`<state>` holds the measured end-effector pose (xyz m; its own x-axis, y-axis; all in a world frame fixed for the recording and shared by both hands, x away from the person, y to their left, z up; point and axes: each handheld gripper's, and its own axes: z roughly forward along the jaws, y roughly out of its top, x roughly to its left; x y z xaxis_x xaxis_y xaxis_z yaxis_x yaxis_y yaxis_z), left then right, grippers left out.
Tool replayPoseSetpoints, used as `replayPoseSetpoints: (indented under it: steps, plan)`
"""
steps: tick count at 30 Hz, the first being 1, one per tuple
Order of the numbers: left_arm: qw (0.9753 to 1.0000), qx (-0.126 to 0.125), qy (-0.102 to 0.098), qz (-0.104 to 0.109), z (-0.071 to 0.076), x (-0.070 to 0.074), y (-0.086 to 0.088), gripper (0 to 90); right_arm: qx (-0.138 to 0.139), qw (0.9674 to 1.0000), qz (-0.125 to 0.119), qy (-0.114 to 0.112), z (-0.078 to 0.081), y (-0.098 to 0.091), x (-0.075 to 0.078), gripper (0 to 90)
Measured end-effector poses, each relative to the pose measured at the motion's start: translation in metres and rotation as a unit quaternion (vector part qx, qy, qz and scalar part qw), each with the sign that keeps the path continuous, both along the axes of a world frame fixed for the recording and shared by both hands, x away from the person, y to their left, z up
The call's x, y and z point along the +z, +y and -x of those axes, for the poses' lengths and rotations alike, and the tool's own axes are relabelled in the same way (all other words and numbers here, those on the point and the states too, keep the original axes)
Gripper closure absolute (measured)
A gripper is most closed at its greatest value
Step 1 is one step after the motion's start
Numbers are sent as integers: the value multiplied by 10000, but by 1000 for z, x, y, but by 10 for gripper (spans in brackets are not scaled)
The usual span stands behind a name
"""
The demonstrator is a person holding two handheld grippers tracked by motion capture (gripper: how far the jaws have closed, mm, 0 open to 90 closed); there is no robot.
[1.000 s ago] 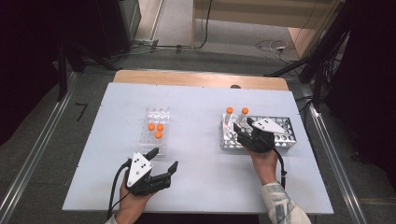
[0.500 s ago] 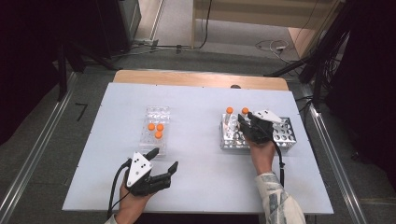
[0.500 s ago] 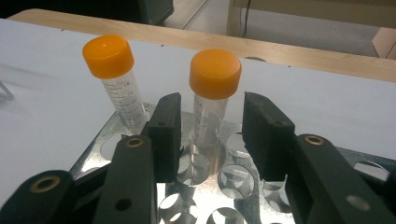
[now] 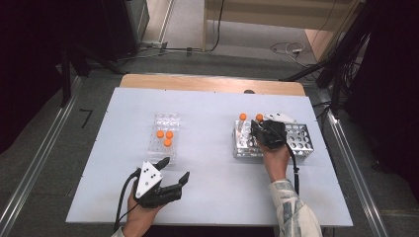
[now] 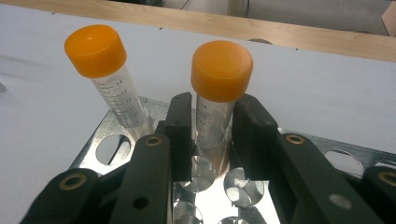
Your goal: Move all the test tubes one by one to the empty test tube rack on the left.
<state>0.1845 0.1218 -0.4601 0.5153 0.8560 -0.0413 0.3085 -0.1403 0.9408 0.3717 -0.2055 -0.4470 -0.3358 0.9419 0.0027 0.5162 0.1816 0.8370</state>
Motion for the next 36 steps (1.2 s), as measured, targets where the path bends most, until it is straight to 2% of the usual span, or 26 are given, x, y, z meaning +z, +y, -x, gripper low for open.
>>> replayPoseSetpoints:
  steps: [3,11,19,24,28,36]
  plan:
    - [10000,2,13,3,0,-1,0,245,32,10000,16,32,-1,0,0,707]
    - [10000,-4,18,-3,0,-1,0,246,39,10000,-18,26,-1,0,1,717]
    - [10000,-7,16,2,0,-1,-1,246,45,9999,-73,-118,2,-2,6,719]
    - [10000,3,18,1,0,-1,0,245,67,9996,-93,-267,7,-3,13,722]
    - [10000,-6,25,-2,0,-1,0,244,69,9987,-149,-473,11,-6,24,723]
    - [10000,14,17,-3,0,-1,0,240,160,9972,-198,-700,21,-9,42,723]
